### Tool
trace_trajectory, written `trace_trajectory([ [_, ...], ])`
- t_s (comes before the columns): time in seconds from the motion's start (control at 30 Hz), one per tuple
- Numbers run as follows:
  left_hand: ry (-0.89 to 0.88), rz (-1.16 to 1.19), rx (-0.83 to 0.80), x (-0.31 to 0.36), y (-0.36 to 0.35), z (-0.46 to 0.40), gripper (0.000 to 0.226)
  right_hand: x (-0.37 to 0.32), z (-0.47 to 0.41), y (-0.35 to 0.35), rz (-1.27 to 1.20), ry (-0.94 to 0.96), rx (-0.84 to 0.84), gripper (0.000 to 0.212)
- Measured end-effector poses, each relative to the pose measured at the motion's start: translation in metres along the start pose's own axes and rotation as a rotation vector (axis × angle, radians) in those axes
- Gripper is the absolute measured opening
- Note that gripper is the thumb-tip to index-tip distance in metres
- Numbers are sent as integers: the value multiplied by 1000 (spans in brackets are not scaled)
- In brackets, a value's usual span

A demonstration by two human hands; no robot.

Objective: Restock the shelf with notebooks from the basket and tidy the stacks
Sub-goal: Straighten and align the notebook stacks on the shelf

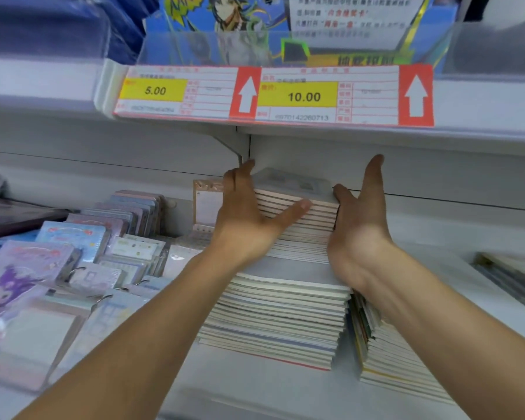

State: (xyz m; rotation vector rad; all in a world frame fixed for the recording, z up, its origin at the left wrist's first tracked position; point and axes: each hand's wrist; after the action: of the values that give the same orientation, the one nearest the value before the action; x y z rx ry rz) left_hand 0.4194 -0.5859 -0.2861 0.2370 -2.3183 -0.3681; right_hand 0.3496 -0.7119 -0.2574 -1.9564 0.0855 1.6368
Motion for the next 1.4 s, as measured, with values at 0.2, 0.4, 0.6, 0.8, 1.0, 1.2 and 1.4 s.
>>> trace_trajectory([
  [0.2,119,-42,-181,-13,28,1,130,-10,13,47,520,-109,-203,101],
  [0.4,7,-404,-201,-26,36,4,55,0,12,59,1326,162,-101,57],
  [0.6,20,-193,-59,-47,34,2,60,19,6,52,1391,376,-11,25],
  [0.8,30,-249,-199,-40,41,1,51,17,10,52,1373,343,-24,24],
  [1.0,99,-580,-399,-22,47,-9,44,7,8,49,1495,309,-87,20],
  [1.2,64,-451,-364,-36,49,-4,33,11,7,47,1315,171,-31,20],
  [1.4,378,-88,-619,-35,40,-4,101,-4,-3,53,782,-228,-29,22],
])
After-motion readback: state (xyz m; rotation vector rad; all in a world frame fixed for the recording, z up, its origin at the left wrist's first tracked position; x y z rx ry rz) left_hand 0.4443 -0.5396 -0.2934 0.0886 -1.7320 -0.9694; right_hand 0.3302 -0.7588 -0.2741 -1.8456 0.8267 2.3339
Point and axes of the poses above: each hand's wrist, its own z-axis away from the middle knuckle, its own y-axis out of the back of the hand, x = y × z, and after that the axes turned 3 degrees about z, right-handed
